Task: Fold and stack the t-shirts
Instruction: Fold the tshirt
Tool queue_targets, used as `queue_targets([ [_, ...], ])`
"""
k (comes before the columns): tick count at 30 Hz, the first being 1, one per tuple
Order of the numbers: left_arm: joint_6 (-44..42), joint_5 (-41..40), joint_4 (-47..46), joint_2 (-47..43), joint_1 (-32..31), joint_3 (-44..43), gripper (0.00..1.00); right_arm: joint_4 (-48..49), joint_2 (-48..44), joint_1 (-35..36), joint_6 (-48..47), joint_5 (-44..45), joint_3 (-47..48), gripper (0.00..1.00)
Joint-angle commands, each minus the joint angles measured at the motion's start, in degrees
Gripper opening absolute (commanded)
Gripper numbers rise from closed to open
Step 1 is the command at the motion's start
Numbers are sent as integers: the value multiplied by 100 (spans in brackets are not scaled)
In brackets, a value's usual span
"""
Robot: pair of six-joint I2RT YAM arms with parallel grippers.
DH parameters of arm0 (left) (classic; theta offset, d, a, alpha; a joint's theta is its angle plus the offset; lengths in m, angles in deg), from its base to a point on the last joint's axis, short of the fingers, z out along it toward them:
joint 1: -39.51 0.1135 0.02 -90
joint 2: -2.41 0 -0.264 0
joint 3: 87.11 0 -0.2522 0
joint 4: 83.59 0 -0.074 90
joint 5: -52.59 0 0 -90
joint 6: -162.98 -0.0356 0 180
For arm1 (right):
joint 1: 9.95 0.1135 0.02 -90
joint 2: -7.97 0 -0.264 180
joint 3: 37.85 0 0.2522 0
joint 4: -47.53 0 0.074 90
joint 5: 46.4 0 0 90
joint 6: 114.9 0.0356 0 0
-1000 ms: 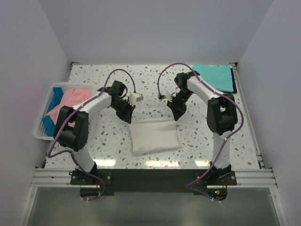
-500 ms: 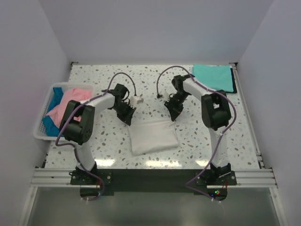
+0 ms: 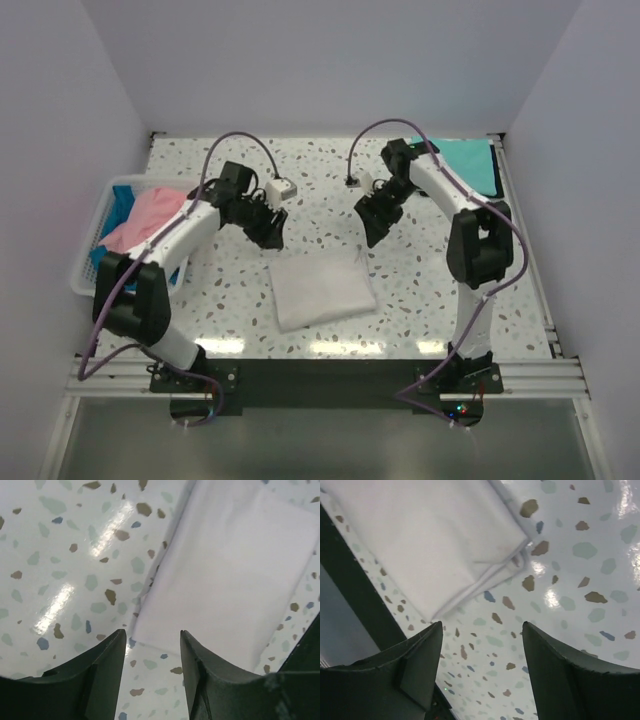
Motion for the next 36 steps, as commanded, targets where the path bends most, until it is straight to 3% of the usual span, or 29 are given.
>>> queue_targets([
  [1,294,839,4,-529,-299,390,51,-761,-702,131,-45,-881,-185,68],
  [5,890,507,-425,-399,-1195,892,48,-413,-817,465,181,-883,-1151,61],
  [9,1086,217,-716,-91,-1223,963,48,204,-808,395,717,-760,-1934,69],
  [15,1015,-91,-998,734,-1250,726,47,731,-448,299,1201,-926,-2111,72],
  [21,910,-548,-1068,1368,-1074,304,45,1417,272,237,1562,-830,-1761,69],
  [25,586,-277,-911,1562,-636,32,45,1427,431,211,1624,-979,-1356,69],
  [31,-293,313,-664,782,-512,-154,48,618,46,26,860,-1077,-820,66],
  [36,-215,585,-278,674,111,-531,50,669,9,-27,727,-699,-82,65],
])
